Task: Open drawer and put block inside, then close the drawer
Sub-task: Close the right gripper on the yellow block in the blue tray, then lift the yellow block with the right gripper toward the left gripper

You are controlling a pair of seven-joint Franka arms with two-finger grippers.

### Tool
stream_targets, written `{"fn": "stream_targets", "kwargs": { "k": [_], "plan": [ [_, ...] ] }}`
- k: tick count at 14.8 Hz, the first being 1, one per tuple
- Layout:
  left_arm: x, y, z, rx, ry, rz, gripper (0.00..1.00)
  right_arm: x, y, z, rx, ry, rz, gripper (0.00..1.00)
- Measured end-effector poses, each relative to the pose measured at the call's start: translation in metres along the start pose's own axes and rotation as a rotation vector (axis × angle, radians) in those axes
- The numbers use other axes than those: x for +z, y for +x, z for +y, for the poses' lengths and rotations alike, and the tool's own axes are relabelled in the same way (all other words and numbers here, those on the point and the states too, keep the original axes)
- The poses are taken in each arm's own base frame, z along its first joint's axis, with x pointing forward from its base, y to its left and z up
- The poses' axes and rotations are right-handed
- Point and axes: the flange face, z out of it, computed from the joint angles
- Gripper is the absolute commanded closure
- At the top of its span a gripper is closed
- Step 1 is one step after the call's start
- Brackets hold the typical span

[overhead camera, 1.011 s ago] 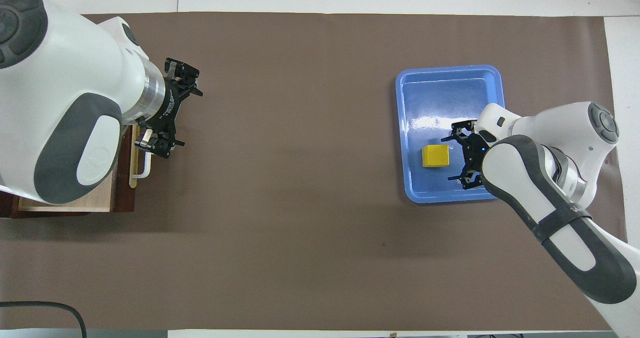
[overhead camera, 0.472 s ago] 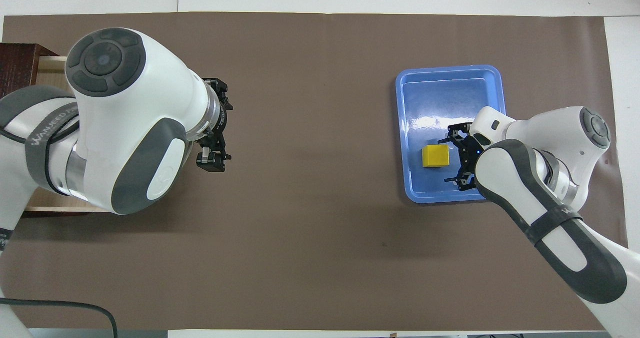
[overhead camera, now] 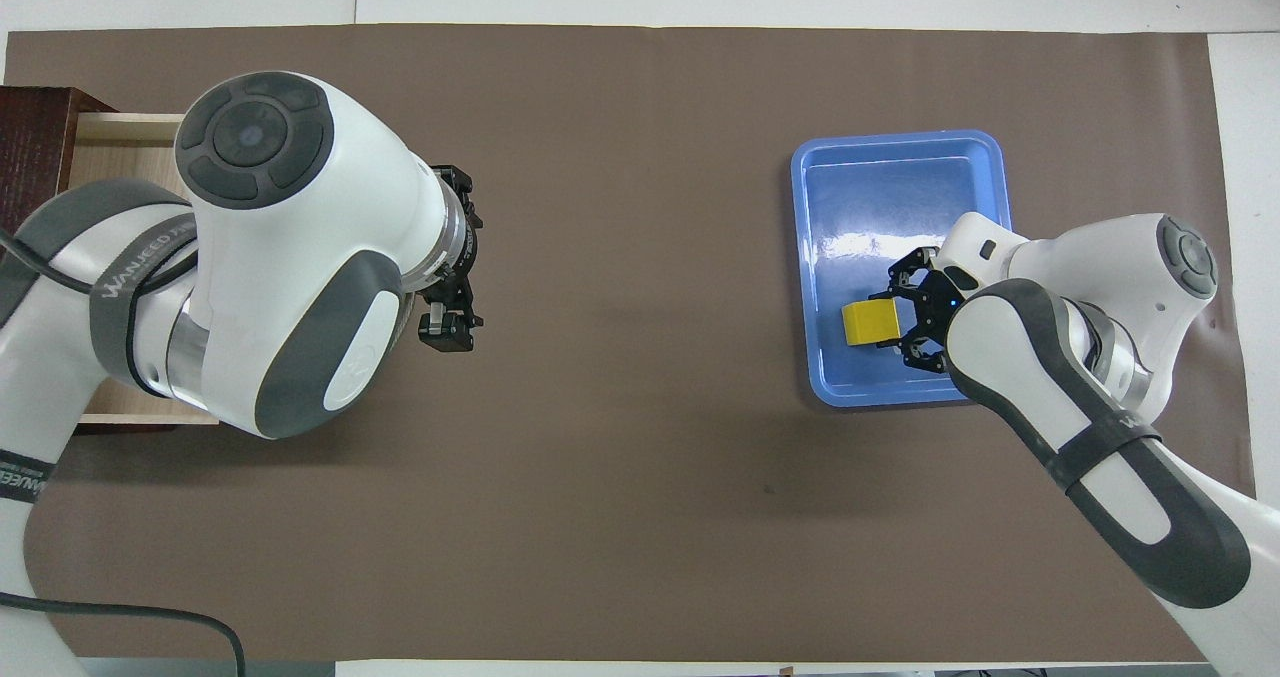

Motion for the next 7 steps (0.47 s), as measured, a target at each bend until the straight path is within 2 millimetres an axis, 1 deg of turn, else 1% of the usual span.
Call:
{"fn": "stream_targets", "kwargs": {
  "k": [4,7],
  "plan": [
    [0.000,0.000,0.001,-0.001,-0.003,-0.001,0.00,-0.003,0.001,0.002,-0.003,-0.005,0.001,1.00],
    [0.001,0.000,0.001,-0.009,-0.004,-0.002,0.00,-0.017,0.010,0.012,-0.006,0.004,0.022,1.00]
  ]
}}
